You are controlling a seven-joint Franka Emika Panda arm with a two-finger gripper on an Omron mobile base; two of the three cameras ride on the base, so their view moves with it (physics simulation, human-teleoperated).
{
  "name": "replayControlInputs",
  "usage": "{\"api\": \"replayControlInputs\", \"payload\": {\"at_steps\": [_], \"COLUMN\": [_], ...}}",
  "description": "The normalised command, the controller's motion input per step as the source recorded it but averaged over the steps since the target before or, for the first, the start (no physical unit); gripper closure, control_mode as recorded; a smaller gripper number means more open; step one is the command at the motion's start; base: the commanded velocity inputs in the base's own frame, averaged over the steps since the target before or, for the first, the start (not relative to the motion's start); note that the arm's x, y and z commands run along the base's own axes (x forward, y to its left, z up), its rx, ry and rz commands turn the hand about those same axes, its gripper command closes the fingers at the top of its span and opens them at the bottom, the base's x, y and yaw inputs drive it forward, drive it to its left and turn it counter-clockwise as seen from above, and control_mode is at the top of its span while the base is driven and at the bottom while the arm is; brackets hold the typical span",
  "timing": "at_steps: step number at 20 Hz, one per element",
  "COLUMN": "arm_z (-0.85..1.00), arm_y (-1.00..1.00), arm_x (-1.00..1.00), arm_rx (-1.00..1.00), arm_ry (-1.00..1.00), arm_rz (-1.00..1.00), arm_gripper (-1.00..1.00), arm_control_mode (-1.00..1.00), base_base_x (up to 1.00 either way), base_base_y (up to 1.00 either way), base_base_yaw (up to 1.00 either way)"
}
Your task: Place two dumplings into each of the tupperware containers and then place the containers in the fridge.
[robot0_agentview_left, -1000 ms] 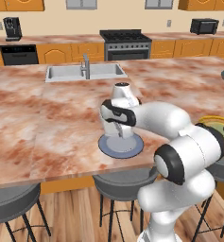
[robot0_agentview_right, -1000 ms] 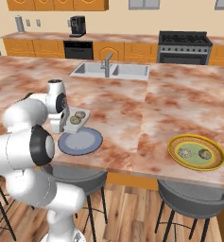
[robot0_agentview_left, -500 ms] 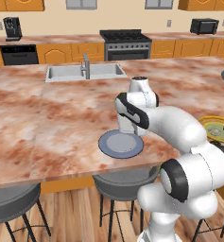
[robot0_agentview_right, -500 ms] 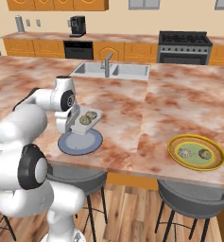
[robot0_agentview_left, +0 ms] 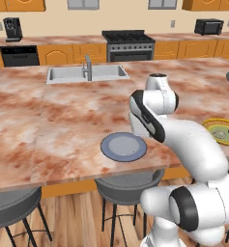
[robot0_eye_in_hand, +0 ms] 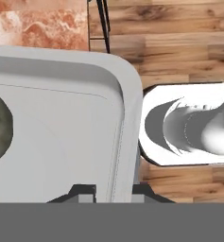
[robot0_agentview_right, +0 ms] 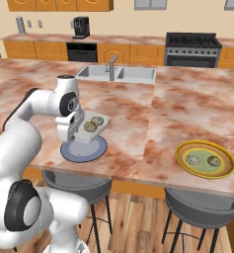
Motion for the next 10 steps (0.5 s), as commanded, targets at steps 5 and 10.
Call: {"api": "replayControlInputs", "payload": {"at_steps": [5, 10], "arm_z": [0.4, 0.31], "arm_y": [-0.11, -0.02], "arm_x": [-0.49, -0.49], "arm_rx": [0.0, 0.0], "arm_ry": [0.0, 0.01], "arm_rz": [0.0, 0.07], "arm_gripper": [1.0, 1.0], "arm_control_mode": [-1.0, -1.0], "base_base_x": [0.0, 0.0], "base_base_y": [0.0, 0.0], "base_base_yaw": [0.0, 0.0]}}
